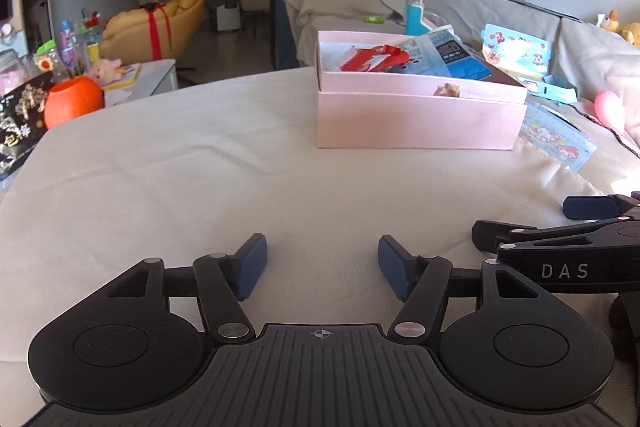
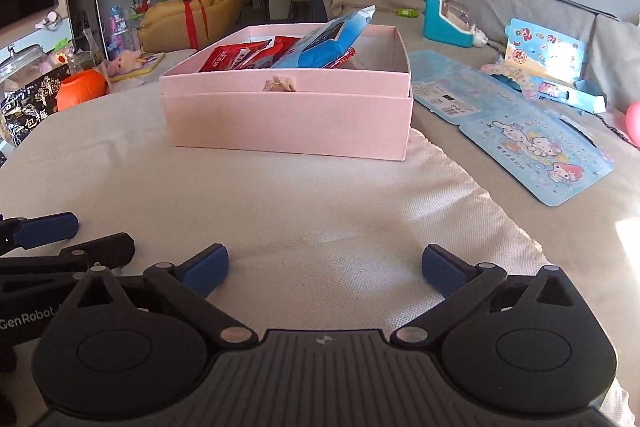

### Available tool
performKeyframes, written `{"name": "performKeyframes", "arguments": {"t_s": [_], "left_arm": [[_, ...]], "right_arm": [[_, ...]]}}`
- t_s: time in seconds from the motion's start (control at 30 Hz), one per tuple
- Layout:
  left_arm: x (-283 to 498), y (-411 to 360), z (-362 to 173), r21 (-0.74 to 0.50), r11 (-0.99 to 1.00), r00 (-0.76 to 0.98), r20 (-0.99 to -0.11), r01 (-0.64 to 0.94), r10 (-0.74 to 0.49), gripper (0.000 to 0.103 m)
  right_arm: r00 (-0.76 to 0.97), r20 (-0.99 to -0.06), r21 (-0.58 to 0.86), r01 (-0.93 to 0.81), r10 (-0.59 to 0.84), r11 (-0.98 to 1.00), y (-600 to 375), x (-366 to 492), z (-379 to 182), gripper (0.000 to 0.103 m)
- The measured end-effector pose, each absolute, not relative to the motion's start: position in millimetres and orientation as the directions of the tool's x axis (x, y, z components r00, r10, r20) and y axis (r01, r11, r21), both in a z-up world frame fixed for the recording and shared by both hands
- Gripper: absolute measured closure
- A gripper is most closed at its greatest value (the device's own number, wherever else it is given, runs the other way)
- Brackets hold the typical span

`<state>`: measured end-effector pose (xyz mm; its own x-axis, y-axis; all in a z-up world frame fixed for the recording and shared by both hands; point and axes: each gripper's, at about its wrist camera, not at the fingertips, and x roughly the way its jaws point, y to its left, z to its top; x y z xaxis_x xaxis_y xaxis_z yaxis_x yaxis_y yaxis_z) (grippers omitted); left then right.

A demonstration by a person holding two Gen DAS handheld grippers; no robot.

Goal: Organize snacks

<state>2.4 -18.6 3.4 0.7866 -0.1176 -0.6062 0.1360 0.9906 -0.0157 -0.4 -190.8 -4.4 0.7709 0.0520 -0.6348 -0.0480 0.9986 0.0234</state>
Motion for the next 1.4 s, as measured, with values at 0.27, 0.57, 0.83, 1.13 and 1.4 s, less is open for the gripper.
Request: {"name": "performKeyframes", "arguments": {"t_s": [0.27, 0.57, 0.83, 1.13, 1.4], "left_arm": [[2.1, -18.1, 3.4, -0.016, 0.991, 0.787, -0.606, 0.136, -0.118, 0.036], [2.0, -15.2, 3.2, -0.020, 0.990, 0.787, -0.606, 0.137, -0.121, 0.036], [1.9, -15.3, 3.7, -0.021, 0.990, 0.787, -0.605, 0.137, -0.122, 0.036], [1.9, -15.3, 3.7, -0.021, 0.990, 0.787, -0.605, 0.137, -0.122, 0.036], [1.9, -15.3, 3.7, -0.021, 0.990, 0.787, -0.605, 0.137, -0.122, 0.036]], "right_arm": [[0.769, -0.636, 0.021, -0.070, 0.068, 0.997, -191.9, 0.0, -4.0, 0.000], [0.768, -0.638, 0.013, -0.070, 0.062, 0.997, -189.4, 1.1, -4.2, 0.000], [0.768, -0.638, 0.013, -0.070, 0.062, 0.997, -189.6, 1.0, -4.2, 0.000], [0.768, -0.638, 0.013, -0.070, 0.062, 0.997, -189.5, 1.0, -4.2, 0.000], [0.768, -0.638, 0.013, -0.070, 0.062, 0.997, -189.6, 1.0, -4.2, 0.000]]}}
